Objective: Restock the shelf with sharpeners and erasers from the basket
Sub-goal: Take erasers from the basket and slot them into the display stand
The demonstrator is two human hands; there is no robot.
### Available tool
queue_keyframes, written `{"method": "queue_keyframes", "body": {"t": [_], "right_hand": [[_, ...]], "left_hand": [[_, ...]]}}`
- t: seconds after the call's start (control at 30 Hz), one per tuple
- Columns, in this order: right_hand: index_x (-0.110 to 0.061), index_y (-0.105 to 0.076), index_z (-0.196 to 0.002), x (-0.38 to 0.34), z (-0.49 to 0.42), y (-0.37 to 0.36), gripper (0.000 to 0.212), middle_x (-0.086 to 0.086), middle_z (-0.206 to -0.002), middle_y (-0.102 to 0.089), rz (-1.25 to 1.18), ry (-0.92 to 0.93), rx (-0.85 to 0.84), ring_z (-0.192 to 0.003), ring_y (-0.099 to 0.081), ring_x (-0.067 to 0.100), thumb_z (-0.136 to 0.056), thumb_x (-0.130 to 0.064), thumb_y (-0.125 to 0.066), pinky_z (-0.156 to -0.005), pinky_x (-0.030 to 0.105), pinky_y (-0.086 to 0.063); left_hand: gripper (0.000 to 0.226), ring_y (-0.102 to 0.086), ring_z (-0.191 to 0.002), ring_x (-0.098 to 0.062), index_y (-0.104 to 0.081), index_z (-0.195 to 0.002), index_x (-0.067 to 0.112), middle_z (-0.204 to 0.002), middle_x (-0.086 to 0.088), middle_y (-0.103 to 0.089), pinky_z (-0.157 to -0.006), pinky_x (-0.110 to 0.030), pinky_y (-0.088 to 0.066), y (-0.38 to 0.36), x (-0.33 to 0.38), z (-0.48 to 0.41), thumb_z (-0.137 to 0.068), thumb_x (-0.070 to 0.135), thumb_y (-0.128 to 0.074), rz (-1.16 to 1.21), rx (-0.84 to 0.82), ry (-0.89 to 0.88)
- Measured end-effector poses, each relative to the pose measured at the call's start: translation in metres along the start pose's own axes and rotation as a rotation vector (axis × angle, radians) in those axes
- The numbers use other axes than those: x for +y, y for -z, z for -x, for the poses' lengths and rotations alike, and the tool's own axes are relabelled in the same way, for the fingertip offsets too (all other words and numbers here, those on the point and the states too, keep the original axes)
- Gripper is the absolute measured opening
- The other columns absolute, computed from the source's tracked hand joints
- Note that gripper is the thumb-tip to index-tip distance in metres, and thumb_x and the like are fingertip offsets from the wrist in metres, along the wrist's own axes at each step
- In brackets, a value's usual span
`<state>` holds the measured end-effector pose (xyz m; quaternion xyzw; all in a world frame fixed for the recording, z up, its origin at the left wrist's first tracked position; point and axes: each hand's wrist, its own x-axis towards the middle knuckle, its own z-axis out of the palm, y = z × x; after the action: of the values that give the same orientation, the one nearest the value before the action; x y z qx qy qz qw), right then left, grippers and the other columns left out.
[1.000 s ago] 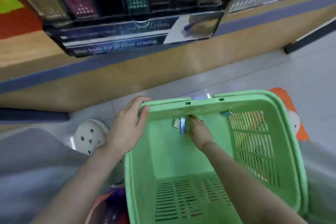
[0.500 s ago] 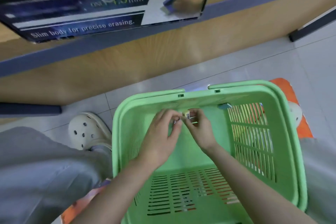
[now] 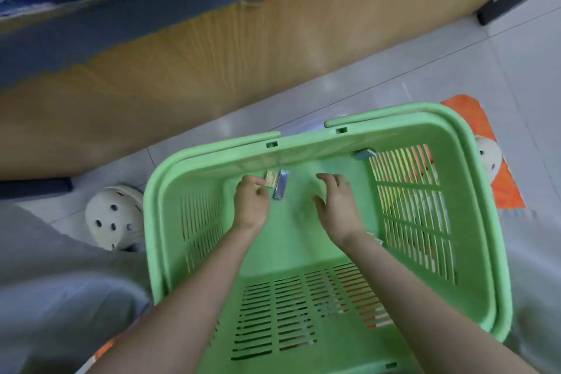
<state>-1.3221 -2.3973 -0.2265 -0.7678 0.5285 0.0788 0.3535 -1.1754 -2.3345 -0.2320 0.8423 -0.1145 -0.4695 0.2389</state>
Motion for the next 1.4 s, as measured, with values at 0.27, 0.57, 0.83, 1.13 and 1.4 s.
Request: {"method": "queue_keyframes", "body": {"t": [0.27, 0.57, 0.83, 1.13, 1.4], "right_hand": [[-0.014, -0.038, -0.136, 0.073, 0.025, 0.019, 0.059, 0.008, -0.136, -0.045, 0.433, -0.260, -0.379, -0.113, -0.054, 0.022, -0.085, -0.018, -0.067, -0.095, 0.033, -0.049], [-0.009, -0.048, -0.126, 0.088, 0.025, 0.015, 0.040, 0.011, -0.119, -0.057, 0.524, -0.175, -0.488, -0.102, -0.059, 0.021, -0.089, 0.005, -0.054, -0.092, 0.030, -0.050], [-0.008, -0.064, -0.099, 0.080, 0.020, 0.023, 0.011, 0.007, -0.096, -0.067, -0.112, -0.379, -0.225, -0.087, -0.062, 0.018, -0.088, -0.010, -0.064, -0.086, 0.025, -0.052], [-0.018, -0.065, -0.078, 0.025, 0.021, 0.034, 0.010, -0.001, -0.075, -0.068, -0.657, -0.257, 0.071, -0.070, -0.066, 0.010, -0.078, -0.020, -0.074, -0.070, 0.019, -0.055], [-0.009, -0.055, -0.117, 0.067, 0.020, 0.031, 0.031, 0.003, -0.112, -0.062, -0.181, -0.311, -0.119, -0.103, -0.060, 0.018, -0.090, -0.022, -0.061, -0.096, 0.033, -0.048]], "left_hand": [[0.056, -0.051, -0.111, -0.033, -0.053, -0.117, 0.003, -0.122, -0.015, -0.047, -0.087, -0.035, -0.041, -0.038, -0.017, -0.022, -0.074, 0.027, -0.079, -0.161, 0.133, -0.078], [0.025, -0.057, -0.092, -0.033, -0.059, -0.105, 0.005, -0.113, -0.013, -0.053, -0.068, -0.032, -0.040, -0.055, -0.022, -0.025, -0.089, 0.023, -0.064, -0.248, 0.172, -0.149], [0.008, -0.054, -0.059, -0.022, -0.052, -0.099, 0.015, -0.073, -0.008, -0.058, -0.053, -0.024, -0.044, -0.055, -0.015, -0.003, -0.099, 0.015, -0.044, 0.056, -0.183, -0.081], [0.016, -0.068, -0.071, -0.023, -0.059, -0.108, 0.011, -0.110, -0.014, -0.065, -0.070, -0.034, -0.059, -0.042, 0.019, 0.043, -0.098, 0.015, -0.047, 0.605, -0.686, 0.117], [0.022, -0.066, -0.066, -0.014, -0.061, -0.107, 0.007, -0.095, -0.011, -0.066, -0.068, -0.025, -0.058, -0.016, 0.029, 0.050, -0.086, 0.005, -0.063, 0.574, -0.473, 0.040]]}}
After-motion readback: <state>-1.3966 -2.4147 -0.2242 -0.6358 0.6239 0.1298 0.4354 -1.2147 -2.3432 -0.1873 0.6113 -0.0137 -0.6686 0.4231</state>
